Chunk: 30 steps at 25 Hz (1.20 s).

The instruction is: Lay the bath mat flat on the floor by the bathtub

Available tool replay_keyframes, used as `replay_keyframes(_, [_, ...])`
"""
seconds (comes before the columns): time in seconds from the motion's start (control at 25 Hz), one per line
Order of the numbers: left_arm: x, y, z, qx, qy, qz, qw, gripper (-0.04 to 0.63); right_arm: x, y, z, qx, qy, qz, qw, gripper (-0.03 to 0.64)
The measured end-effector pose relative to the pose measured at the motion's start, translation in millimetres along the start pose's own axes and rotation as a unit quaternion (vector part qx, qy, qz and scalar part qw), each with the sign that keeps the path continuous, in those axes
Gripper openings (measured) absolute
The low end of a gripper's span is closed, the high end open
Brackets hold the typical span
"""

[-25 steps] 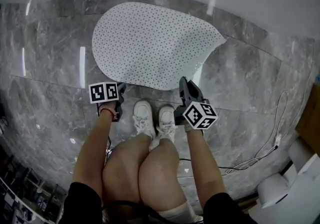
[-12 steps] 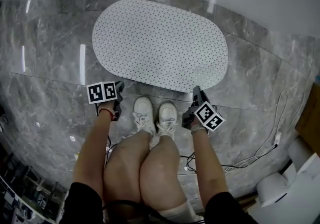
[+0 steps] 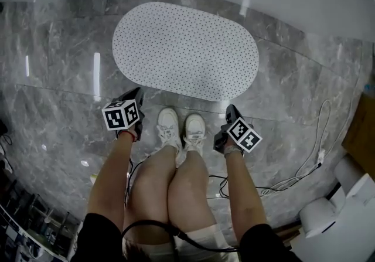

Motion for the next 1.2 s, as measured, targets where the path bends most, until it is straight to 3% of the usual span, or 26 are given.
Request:
replay_keyframes(0.12, [31, -18, 29, 0.0, -0.035, -0.051, 0.9981, 0.02, 33, 22, 26, 0.02, -0.04, 0.036, 0.998, 0.031])
replay_keyframes(0.28, [79, -48, 69, -0.022, -0.087, -0.087, 0.9921, 0.015, 85, 61, 62, 0.044, -0.103, 0.088, 0.99, 0.029])
replay_keyframes(0.44, [118, -76, 119, -0.022, -0.136, -0.129, 0.9821, 0.014, 122, 109, 98, 0.074, -0.122, 0.151, 0.978, 0.029])
replay_keyframes(0.64, [152, -110, 180, -0.029, -0.177, -0.122, 0.9762, 0.014, 159, 147, 150, 0.094, -0.137, 0.224, 0.96, 0.026])
replay_keyframes(0.92, [190, -158, 278, -0.035, -0.245, -0.147, 0.9577, 0.014, 209, 188, 240, 0.125, -0.186, 0.258, 0.94, 0.026])
replay_keyframes(1.08, [208, -182, 337, -0.04, -0.289, -0.123, 0.9484, 0.014, 238, 220, 295, 0.149, -0.217, 0.304, 0.916, 0.026])
replay_keyframes(1.2, [217, -205, 382, -0.043, -0.322, -0.131, 0.9367, 0.014, 255, 241, 336, 0.166, -0.235, 0.346, 0.893, 0.025])
Point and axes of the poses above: the fingertips, and each gripper's own axes: z backward along the fingers, y to its left, x out of its top, the point moved 1 cm from there along z, backward along the fingers, and after that the axes turned 7 degrees about z, right-handed, at the moved point
